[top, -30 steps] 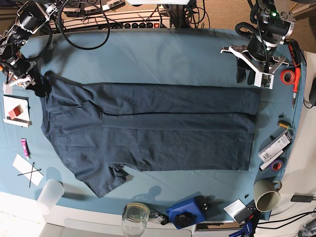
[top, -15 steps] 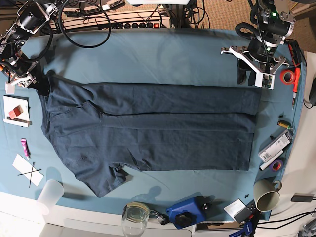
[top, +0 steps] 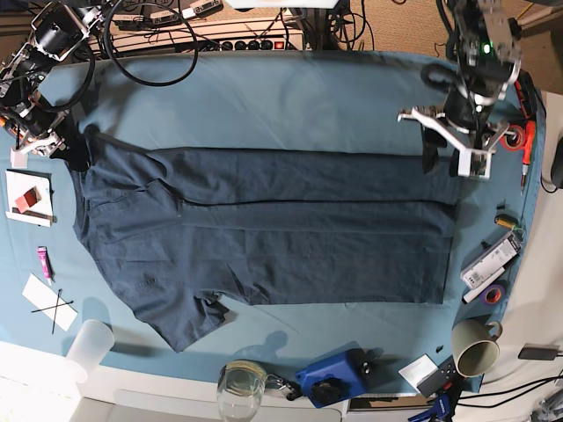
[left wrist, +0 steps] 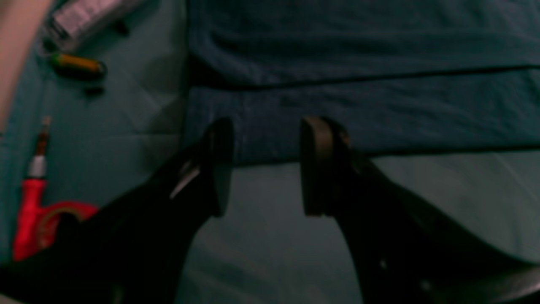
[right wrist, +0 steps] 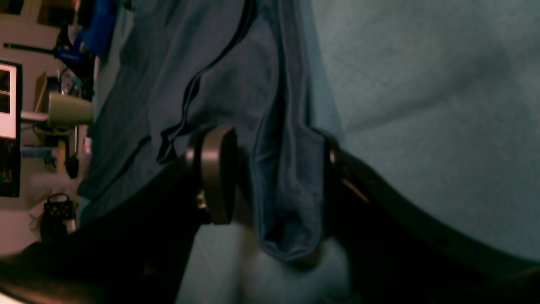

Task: Fold the T-shirt properly
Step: 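Lower both grippers and grasp the folded edge at each side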

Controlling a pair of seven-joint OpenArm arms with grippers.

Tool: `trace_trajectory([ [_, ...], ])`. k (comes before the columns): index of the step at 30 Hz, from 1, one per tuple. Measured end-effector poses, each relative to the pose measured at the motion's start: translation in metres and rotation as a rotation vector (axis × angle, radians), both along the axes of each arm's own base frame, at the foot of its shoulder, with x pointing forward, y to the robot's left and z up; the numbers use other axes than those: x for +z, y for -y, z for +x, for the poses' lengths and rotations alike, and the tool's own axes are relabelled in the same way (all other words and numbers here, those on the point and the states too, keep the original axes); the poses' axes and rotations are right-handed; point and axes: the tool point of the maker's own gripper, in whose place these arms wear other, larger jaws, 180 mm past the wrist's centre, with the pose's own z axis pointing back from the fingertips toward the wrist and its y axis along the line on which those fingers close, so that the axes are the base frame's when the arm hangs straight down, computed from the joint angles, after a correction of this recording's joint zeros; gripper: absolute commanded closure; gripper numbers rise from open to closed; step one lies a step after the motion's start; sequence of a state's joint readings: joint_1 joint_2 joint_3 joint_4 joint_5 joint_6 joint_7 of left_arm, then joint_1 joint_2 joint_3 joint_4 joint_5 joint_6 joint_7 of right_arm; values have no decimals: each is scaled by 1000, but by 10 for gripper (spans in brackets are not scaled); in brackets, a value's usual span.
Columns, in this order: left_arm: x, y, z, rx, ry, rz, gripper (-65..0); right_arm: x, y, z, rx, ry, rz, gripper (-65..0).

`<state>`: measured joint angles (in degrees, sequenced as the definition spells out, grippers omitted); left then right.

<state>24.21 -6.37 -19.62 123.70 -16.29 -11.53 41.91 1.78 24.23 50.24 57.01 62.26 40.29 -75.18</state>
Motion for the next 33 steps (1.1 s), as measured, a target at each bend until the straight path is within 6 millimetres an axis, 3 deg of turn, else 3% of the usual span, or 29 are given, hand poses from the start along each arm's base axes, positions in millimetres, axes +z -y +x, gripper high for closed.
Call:
trace_trajectory([
  [6,-29,-14,22,18,-80,3,-269,-1,-1,0,-2,-1,5,-276],
  [9,-41,-31,26,63,-125,11,-269,0,-1,0,-2,1,6,-276],
  [15,-44,-75,26,182,-144,-47,-269,0,-1,0,-2,1,6,-276],
  [20,-55,-60,22,113,-158,-196,-269,0,-1,0,-2,0,6,-276],
  [33,-90,-65,45,160,-227,-300,-269,-1,-1,0,1,-2,7,-276],
])
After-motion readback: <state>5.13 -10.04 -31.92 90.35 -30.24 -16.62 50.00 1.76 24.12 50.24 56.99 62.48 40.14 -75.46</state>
